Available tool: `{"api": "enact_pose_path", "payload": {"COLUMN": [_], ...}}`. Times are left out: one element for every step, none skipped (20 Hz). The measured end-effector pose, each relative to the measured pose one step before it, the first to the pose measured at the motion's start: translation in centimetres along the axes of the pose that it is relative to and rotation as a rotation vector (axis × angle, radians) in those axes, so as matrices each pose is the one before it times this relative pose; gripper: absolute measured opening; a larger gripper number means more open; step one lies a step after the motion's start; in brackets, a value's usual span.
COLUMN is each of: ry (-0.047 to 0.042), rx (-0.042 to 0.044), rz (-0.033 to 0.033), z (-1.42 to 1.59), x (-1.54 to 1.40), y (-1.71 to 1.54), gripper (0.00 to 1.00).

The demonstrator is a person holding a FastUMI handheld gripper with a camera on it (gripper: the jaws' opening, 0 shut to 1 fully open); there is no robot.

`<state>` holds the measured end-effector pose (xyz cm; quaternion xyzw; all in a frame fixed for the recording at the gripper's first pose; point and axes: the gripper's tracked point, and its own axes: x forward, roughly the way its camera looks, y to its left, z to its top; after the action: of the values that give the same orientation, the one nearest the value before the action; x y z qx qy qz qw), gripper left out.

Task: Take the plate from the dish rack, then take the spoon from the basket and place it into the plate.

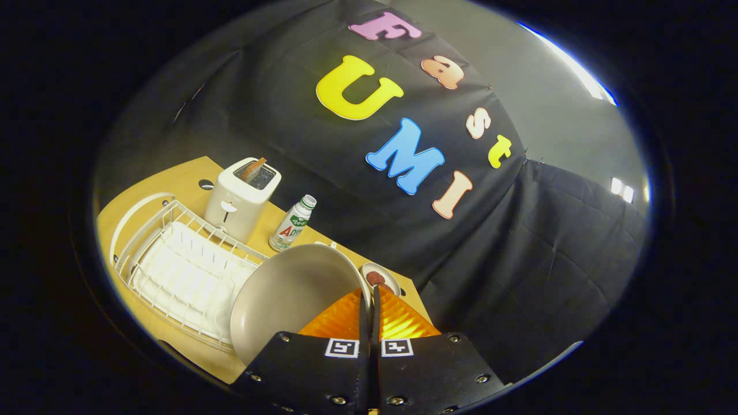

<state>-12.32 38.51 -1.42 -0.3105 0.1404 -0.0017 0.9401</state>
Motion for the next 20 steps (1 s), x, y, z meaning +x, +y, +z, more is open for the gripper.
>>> {"api": "enact_pose_path", "payload": {"ry": [0.01202, 0.00963, 0.00583, 0.00460, 0.00383, 0.00417, 0.00746, 0.00860, 0.00725, 0.00732, 0.00448, 0.00810, 0.00828, 0.01139, 0.01303, 0.01366, 0.01470, 0.01364, 0.01807, 0.01891], "rx": [0.02987, 0.02512, 0.01779, 0.01131, 0.00662, 0.00592, 0.00064, -0.00138, 0.00081, 0.00266, 0.00448, 0.00404, 0.00643, 0.00825, 0.00570, 0.00521, 0.00770, 0.01121, 0.01134, 0.01407], "rz": [0.01567, 0.01327, 0.01366, 0.01285, 0.01120, 0.01388, 0.01302, 0.01323, 0.01063, 0.00862, 0.00977, 0.00485, 0.00759, 0.00957, 0.00694, 0.00679, 0.00167, 0.00255, -0.00189, -0.00031], "z": [-0.757, -0.694, -0.761, -0.744, -0.854, -0.815, -0.869, -0.852, -0.825, -0.739, -0.741, -0.749, -0.788, -0.792, -0.873, -0.751, -0.754, -0.715, -0.746, -0.691], "x": [-0.918, -1.037, -0.870, -0.856, -0.780, -0.702, -0.549, -0.509, -0.376, -0.335, -0.252, -0.151, 0.005, -0.023, 0.082, 0.055, 0.148, 0.181, 0.294, 0.351], "y": [0.226, 0.181, 0.190, 0.208, 0.214, 0.246, 0.224, 0.316, 0.258, 0.160, 0.171, -0.004, 0.040, 0.106, 0.077, -0.078, -0.130, -0.068, -0.162, -0.102], "gripper": [0.00, 0.00, 0.00, 0.00, 0.00, 0.00, 0.00, 0.00, 0.00, 0.00, 0.00, 0.00, 0.00, 0.00, 0.00, 0.00, 0.00, 0.00, 0.00, 0.00]}}
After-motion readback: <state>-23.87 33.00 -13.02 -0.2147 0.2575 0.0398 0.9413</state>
